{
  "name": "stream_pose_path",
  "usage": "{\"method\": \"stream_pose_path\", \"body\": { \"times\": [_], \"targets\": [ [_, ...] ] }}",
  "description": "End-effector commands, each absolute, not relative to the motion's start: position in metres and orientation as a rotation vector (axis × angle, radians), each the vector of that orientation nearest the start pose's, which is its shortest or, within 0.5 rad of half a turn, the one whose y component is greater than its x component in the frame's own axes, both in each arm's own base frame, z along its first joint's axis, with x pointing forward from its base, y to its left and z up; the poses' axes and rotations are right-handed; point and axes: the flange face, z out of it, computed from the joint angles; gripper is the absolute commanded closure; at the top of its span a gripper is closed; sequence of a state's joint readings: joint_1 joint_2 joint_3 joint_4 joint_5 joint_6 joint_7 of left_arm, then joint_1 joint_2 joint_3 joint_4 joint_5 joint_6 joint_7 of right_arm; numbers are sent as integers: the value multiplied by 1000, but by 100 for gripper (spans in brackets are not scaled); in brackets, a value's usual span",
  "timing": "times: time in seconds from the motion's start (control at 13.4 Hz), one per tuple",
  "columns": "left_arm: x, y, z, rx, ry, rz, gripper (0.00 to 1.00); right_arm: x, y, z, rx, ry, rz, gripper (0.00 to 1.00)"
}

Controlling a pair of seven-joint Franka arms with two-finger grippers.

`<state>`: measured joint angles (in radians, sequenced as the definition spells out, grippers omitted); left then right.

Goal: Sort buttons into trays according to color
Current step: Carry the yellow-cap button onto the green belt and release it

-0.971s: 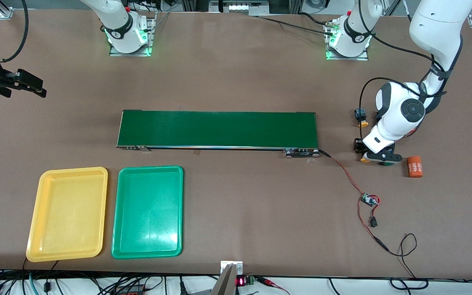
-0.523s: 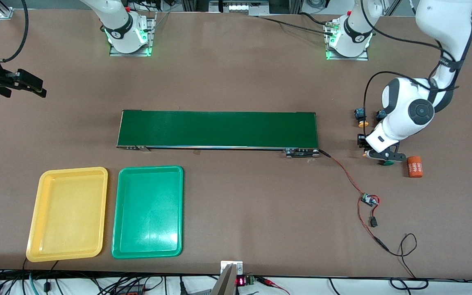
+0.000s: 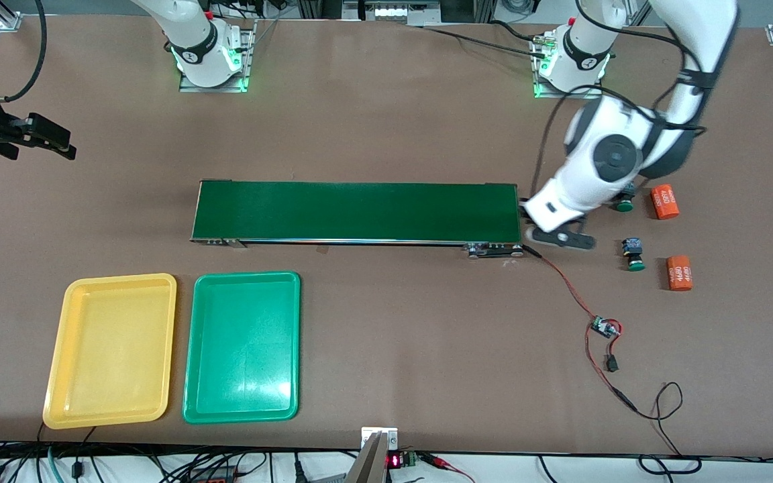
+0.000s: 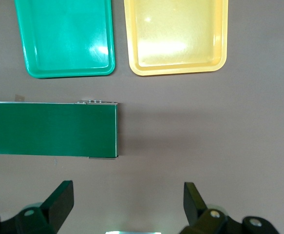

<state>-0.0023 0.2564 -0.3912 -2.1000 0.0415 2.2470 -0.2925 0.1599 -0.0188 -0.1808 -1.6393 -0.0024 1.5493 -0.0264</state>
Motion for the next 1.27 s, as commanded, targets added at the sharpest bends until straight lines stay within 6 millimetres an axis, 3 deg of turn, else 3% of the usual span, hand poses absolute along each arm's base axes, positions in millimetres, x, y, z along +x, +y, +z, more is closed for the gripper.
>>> {"method": "stream_pose_path", "body": {
  "times": [0.0,0.15,0.3,0.37,0.52,0.6,0.75,0.97,1.12,1.19],
  "targets": [
    [529,-242,280,-3202,133,210,66,544,-13,605,-3151,-29,119,0],
    [519,-267,268,-3209,123,202,63,544,-13,605,-3151,-32,119,0],
    [514,-273,254,-3208,137,208,57,544,-13,605,-3150,-29,117,0],
    [514,-274,251,-3216,136,192,47,544,-13,605,-3150,-29,119,0],
    [516,-271,257,-3218,127,174,6,544,-13,605,-3150,-29,119,0],
    [518,-270,262,-3220,125,162,0,544,-13,605,-3151,-29,119,0],
    [518,-273,277,-3219,139,126,0,544,-12,605,-3150,-29,117,0],
    [525,-267,334,-3198,136,58,0,544,-13,605,-3150,-29,117,0],
    [544,-237,357,-3159,64,151,0,544,-12,605,-3150,-29,119,0],
    [557,-207,363,-3143,12,207,0,544,-13,605,-3151,-29,117,0]
  ]
}}
